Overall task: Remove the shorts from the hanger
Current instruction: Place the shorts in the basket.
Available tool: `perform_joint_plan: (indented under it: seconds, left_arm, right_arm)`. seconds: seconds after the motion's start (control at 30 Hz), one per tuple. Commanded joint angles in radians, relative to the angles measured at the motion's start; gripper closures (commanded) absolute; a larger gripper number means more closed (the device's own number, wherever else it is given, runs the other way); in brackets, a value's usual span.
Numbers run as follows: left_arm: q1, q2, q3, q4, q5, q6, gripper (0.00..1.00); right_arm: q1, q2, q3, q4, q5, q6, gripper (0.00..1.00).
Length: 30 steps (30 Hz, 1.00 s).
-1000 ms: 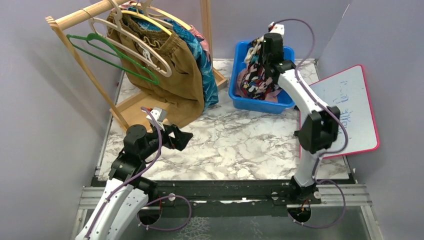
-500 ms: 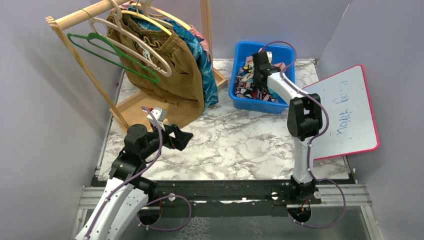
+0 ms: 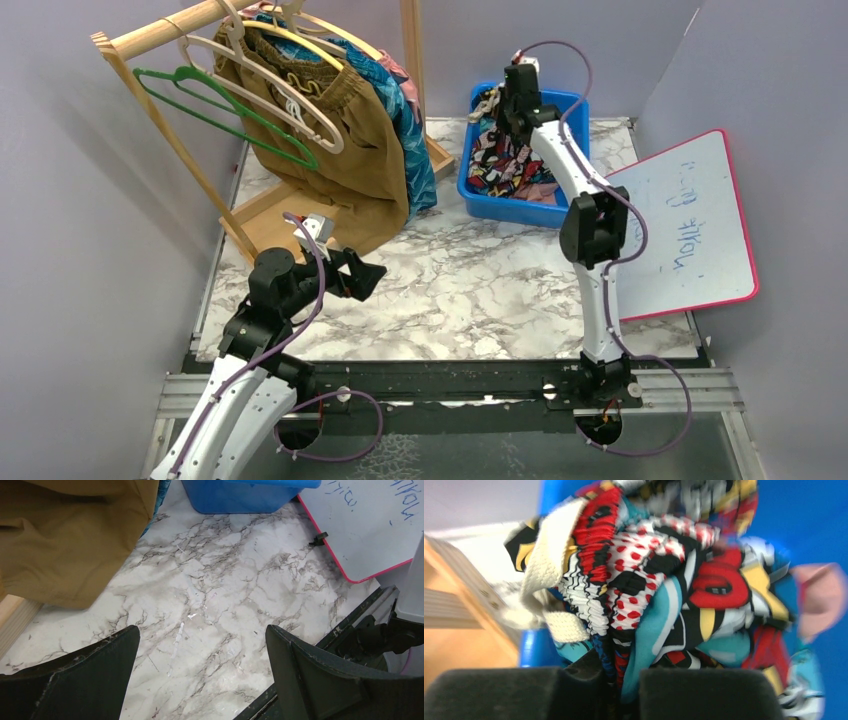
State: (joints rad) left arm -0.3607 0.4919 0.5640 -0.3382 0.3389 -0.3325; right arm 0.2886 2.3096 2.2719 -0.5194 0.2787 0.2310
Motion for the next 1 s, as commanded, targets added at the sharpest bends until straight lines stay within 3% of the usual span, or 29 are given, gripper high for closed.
perform_joint_plan:
  seconds: [0.0, 0.13, 0.27, 0.37, 0.43, 0.7, 0.83, 0.97]
  left_arm:
    - [0.004, -0.011, 0.007, 0.010, -0.028, -0.002, 0.01]
    - [0.004, -0.015, 0.007, 0.010, -0.029, -0.002, 0.01]
    - [0.003, -0.014, 0.007, 0.011, -0.025, -0.002, 0.01]
    - [0.003, -0.015, 0.007, 0.010, -0.023, -0.002, 0.01]
    - [0.004, -0.017, 0.007, 0.012, -0.023, -0.002, 0.01]
    - [0.004, -0.016, 0.007, 0.012, -0.022, -0.001, 0.01]
    - [0.005, -0.018, 0.007, 0.011, -0.019, 0.000, 0.01]
    - [0.004, -0.018, 0.007, 0.012, -0.023, -0.002, 0.01]
  right_arm:
    - [0.000, 0.163, -0.076, -0.075, -0.113, 0.014, 0.86]
    - [0.000, 0.183, -0.157, -0.069, -0.127, 0.014, 0.79]
    - [0.000, 0.114, -0.207, -0.057, -0.092, -0.009, 0.53]
    - [0.000, 0.024, -0.232, -0.048, -0.082, -0.023, 0.41]
    - [0.000, -0.059, -0.256, -0.033, -0.096, -0.035, 0.25]
    - [0.000, -0.370, -0.458, 0.101, -0.210, -0.059, 0.14]
    - [0.000, -0.462, -0.517, 0.087, -0.262, -0.032, 0.14]
    - [0.002, -0.654, -0.768, 0.248, -0.435, 0.023, 0.14]
